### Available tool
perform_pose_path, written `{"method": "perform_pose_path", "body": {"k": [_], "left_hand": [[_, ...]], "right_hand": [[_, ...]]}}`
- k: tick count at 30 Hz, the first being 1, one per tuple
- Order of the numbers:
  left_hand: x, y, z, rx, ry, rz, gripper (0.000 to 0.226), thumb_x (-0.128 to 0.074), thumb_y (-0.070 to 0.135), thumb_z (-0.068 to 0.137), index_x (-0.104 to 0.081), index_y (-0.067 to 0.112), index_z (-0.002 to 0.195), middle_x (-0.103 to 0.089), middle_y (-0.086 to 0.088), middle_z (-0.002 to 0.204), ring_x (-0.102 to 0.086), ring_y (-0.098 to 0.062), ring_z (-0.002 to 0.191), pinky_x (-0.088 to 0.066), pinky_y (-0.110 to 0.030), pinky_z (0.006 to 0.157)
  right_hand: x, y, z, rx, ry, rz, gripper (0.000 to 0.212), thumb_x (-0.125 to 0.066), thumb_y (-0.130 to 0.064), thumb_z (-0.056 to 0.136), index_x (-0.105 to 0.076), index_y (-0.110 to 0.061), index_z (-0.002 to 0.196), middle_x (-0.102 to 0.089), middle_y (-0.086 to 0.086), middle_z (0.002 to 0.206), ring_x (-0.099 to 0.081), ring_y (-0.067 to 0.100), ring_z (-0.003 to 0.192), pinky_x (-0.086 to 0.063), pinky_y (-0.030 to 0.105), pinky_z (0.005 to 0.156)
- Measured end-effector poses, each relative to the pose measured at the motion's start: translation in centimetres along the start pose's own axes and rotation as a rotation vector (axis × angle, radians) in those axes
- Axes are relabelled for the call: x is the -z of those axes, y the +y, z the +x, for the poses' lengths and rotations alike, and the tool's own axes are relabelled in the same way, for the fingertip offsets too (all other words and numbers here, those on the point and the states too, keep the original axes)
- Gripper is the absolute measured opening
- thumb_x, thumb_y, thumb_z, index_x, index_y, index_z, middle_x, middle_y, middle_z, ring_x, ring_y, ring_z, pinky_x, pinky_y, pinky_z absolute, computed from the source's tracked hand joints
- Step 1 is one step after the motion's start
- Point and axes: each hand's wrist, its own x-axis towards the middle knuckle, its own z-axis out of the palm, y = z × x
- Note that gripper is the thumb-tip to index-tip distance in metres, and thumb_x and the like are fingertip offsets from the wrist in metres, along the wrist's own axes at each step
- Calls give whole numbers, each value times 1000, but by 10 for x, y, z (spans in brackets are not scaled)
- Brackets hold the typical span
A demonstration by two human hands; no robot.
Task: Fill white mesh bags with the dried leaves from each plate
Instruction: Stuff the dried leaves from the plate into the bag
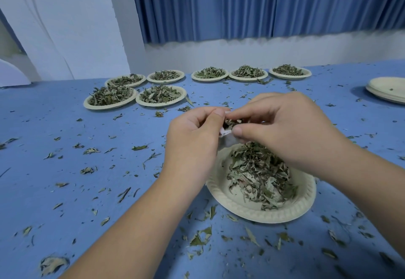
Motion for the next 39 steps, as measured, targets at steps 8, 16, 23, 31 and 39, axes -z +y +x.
{"method": "perform_pose_path", "body": {"k": [8, 16, 23, 31, 39], "left_hand": [[-1, -4, -2, -41, -35, 112, 20, -58, 15, 95, -77, 14, 87, -69, 6, 68, -65, -13, 62, -50, -24, 57], [-1, -4, -1, -41, -27, 44, 23, -58, 13, 95, -76, 16, 82, -69, 2, 69, -65, -17, 66, -48, -21, 51], [3, 1, 0, -85, -47, -63, 24, -55, 11, 97, -75, 14, 83, -47, 10, 49, -34, -3, 34, -31, -12, 39], [7, 4, -1, -100, -133, -104, 23, -57, 13, 96, -77, 14, 87, -54, -7, 62, -30, -5, 38, -27, -17, 40], [6, 4, -1, -232, -175, 108, 22, -54, 4, 96, -72, 14, 88, -52, 19, 45, -45, 5, 40, -33, -5, 45]], "right_hand": [[-3, 1, 1, 44, 52, -75, 17, -81, -13, 67, -68, -24, 64, -63, -19, 59, -55, -2, 53, -41, 9, 54], [5, 4, 7, -7, -51, 185, 22, -81, -2, 68, -72, -22, 72, -72, -6, 69, -64, 3, 60, -50, 12, 60], [9, 11, 22, -157, -88, 159, 28, -83, -29, 68, -65, -27, 90, -63, -22, 72, -49, -2, 53, -36, 10, 52], [7, 9, 31, -357, -415, 529, 22, -64, -9, 86, -64, -7, 107, -70, 9, 76, -68, 18, 64, -52, 21, 52], [-10, 3, 41, -296, -190, 135, 15, -65, 2, 70, -60, -12, 70, -60, 2, 48, -53, 15, 44, -44, 24, 46]]}}
